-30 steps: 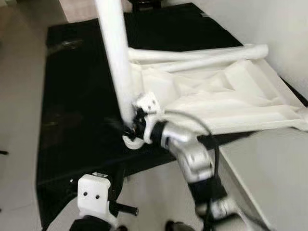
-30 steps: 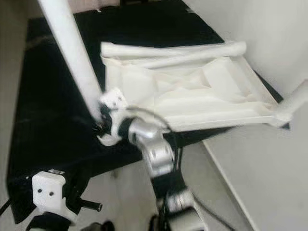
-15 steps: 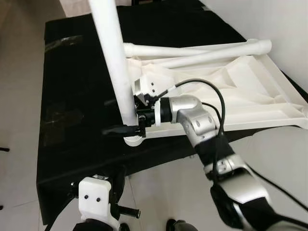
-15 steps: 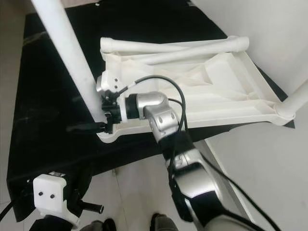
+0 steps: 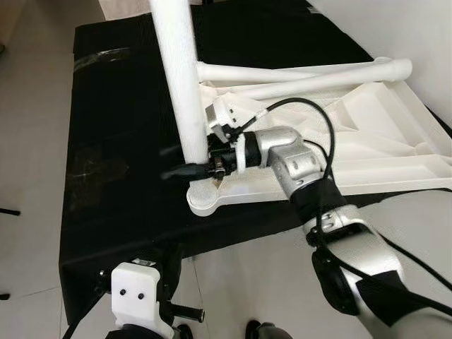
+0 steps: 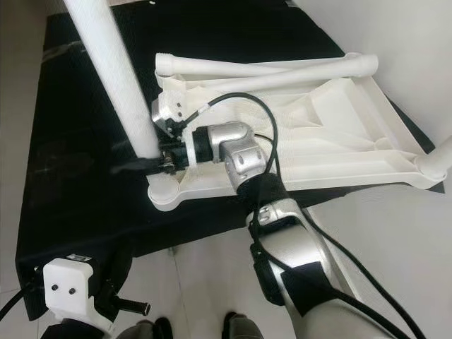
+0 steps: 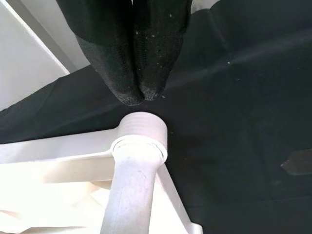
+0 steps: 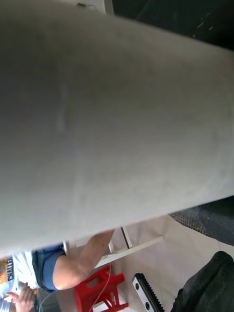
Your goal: Building children table
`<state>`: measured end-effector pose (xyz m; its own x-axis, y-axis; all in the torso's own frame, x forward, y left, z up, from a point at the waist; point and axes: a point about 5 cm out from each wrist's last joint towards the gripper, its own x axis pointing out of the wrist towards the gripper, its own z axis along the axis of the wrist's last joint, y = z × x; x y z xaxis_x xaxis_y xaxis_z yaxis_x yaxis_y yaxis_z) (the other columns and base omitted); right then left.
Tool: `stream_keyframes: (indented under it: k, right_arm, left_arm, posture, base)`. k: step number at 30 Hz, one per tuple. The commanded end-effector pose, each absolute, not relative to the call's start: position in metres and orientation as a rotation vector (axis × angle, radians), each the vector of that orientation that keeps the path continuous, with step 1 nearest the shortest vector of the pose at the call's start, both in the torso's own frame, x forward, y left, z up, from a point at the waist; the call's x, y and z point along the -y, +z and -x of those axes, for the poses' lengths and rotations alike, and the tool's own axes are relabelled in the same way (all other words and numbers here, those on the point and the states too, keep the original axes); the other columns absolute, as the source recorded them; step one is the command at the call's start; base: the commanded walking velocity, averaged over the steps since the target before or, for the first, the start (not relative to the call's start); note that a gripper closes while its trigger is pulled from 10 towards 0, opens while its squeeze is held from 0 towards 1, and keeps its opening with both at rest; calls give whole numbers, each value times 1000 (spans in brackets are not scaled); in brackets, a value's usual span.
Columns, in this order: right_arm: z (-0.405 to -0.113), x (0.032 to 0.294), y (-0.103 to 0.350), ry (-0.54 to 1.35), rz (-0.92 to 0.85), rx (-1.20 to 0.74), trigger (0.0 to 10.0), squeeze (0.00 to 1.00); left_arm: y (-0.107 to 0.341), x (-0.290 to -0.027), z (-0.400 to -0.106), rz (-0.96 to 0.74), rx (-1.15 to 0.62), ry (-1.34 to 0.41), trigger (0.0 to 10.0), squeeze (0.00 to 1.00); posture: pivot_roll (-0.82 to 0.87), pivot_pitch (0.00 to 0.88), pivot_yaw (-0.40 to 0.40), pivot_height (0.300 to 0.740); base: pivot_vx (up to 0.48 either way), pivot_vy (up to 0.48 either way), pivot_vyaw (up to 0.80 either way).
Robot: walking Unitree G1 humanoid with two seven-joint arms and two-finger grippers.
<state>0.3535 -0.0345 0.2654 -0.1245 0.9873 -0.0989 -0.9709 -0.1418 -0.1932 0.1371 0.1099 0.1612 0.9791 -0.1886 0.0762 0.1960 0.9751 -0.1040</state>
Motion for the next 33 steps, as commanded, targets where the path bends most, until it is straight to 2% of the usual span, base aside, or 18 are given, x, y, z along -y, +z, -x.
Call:
stream_keyframes:
  k: [1, 3, 4, 7, 8, 9, 10, 14, 15, 16, 20, 21, 22, 23, 27, 28, 30, 33]
  right_arm:
    - [-353, 33, 258, 1724, 182, 66, 0, 0]
    - [-353, 33, 258, 1724, 182, 66, 0, 0]
    - [-357, 48, 251, 1574, 195, 94, 0, 0]
    - [-357, 48, 251, 1574, 195, 94, 0, 0]
    - [-354, 59, 226, 1228, 189, 75, 0, 0]
    - [-354, 59, 226, 1228, 189, 75, 0, 0]
    - [-333, 63, 193, 904, 197, 32, 0, 0]
    - [-333, 63, 193, 904, 197, 32, 0, 0]
    - [-313, 60, 176, 691, 182, 1, 0, 0]
    - [-306, 51, 172, 604, 164, -2, 0, 0]
    - [-313, 28, 175, 682, 151, 15, 0, 0]
    - [-316, 24, 176, 713, 147, 22, 8784, 0]
    - [-318, 22, 176, 745, 157, 20, 8784, 0]
    - [-319, 17, 179, 821, 135, 32, 10000, 0]
    - [-311, 10, 188, 947, 115, 55, 10000, 0]
    - [-310, 9, 192, 1003, 92, 70, 10000, 976]
    - [-310, 9, 192, 1003, 92, 70, 10000, 976]
    - [-316, 7, 209, 1185, 55, 114, 10000, 1000]
  left_arm:
    - [160, -107, -133, 110, 49, -203, 10000, 0]
    - [160, -107, -133, 110, 49, -203, 10000, 0]
    - [159, -107, -134, 112, 48, -204, 10000, 0]
    - [159, -107, -134, 112, 48, -204, 10000, 0]
    - [159, -109, -135, 112, 49, -206, 10000, 0]
    - [159, -109, -135, 112, 49, -206, 10000, 0]
    - [159, -110, -137, 113, 50, -211, 10000, 0]
    - [159, -110, -137, 113, 50, -211, 10000, 0]
    - [158, -111, -138, 112, 51, -215, 10000, 0]
    - [157, -112, -141, 109, 51, -217, 10000, 0]
    - [155, -113, -144, 106, 52, -209, 10000, 0]
    - [154, -113, -145, 106, 54, -206, 10000, 0]
    - [154, -113, -145, 104, 57, -198, 10000, 0]
    - [154, -113, -145, 103, 59, -193, 10000, 0]
    - [155, -113, -144, 103, 60, -190, 10000, 0]
    - [155, -112, -144, 104, 61, -192, 10000, 0]
    - [155, -112, -144, 104, 61, -192, 10000, 0]
    - [156, -110, -143, 110, 60, -202, 10000, 0]
  posture:
    - [7, 265, -9, 740]
    - [7, 265, -9, 740]
    - [-17, 267, -10, 740]
    - [-17, 267, -10, 740]
    - [-30, 269, -13, 740]
    - [-30, 269, -13, 740]
    - [-42, 265, 2, 740]
    - [-42, 265, 2, 740]
    - [-42, 258, 12, 740]
    - [-30, 225, 17, 740]
    - [-22, 212, -2, 740]
    - [-22, 211, -4, 740]
    - [-22, 207, -8, 740]
    - [-19, 206, -10, 740]
    - [-20, 207, -12, 740]
    - [-22, 208, -12, 740]
    - [-22, 208, -12, 740]
    - [-7, 220, -12, 740]
  base:
    - [0, 0, 0]
    - [0, 0, 0]
    - [0, 0, 0]
    - [0, 0, 0]
    - [0, 0, 0]
    - [0, 0, 0]
    - [0, 0, 0]
    - [0, 0, 0]
    - [0, 0, 0]
    - [0, 0, 0]
    - [0, 0, 0]
    - [0, 0, 0]
    - [0, 0, 0]
    - [0, 0, 0]
    - [0, 0, 0]
    - [0, 0, 0]
    - [0, 0, 0]
    - [0, 0, 0]
